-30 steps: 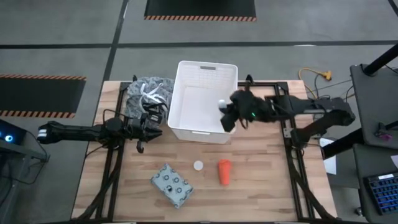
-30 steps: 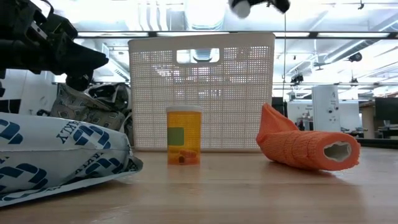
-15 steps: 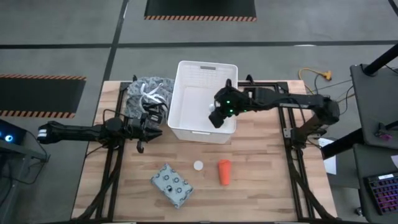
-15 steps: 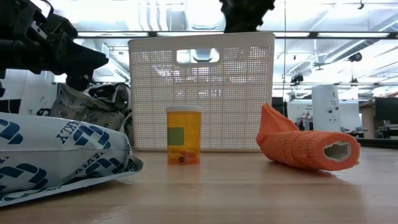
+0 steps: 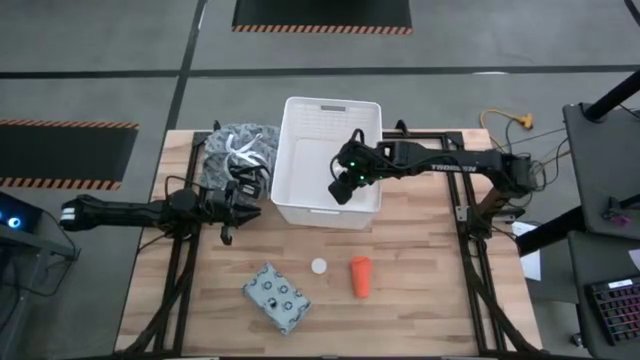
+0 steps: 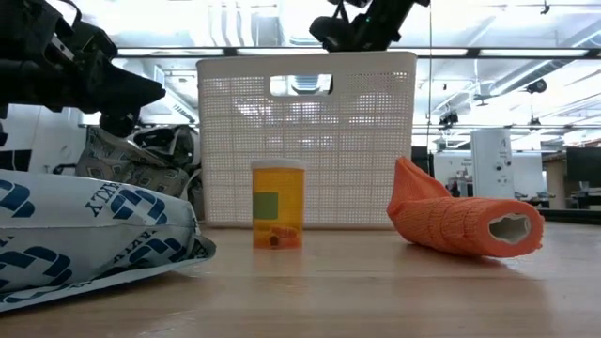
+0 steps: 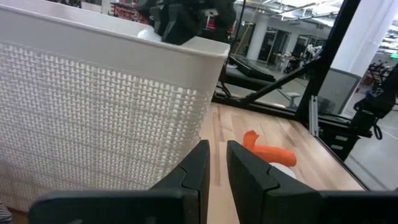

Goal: Pick & place medical supplies in basket/bin
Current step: Put the white gauze into the white bin

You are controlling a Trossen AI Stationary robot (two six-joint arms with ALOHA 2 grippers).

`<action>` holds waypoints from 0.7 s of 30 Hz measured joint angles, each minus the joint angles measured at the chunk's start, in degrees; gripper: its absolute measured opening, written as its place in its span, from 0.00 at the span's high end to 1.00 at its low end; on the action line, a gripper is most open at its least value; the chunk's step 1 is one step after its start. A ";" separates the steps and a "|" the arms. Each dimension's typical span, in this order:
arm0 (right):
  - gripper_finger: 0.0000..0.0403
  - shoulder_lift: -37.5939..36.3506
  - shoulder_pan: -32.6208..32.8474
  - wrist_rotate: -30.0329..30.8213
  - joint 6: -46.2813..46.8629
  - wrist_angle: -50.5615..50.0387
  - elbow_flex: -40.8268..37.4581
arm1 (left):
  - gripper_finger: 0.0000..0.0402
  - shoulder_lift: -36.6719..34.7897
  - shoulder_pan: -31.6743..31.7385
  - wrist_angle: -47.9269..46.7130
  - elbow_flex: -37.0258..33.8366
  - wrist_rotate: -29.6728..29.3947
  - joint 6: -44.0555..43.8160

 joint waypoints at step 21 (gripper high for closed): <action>0.87 4.37 -3.89 -0.09 -19.24 -5.02 19.32 | 0.91 -0.02 0.01 -0.02 0.00 -1.10 0.01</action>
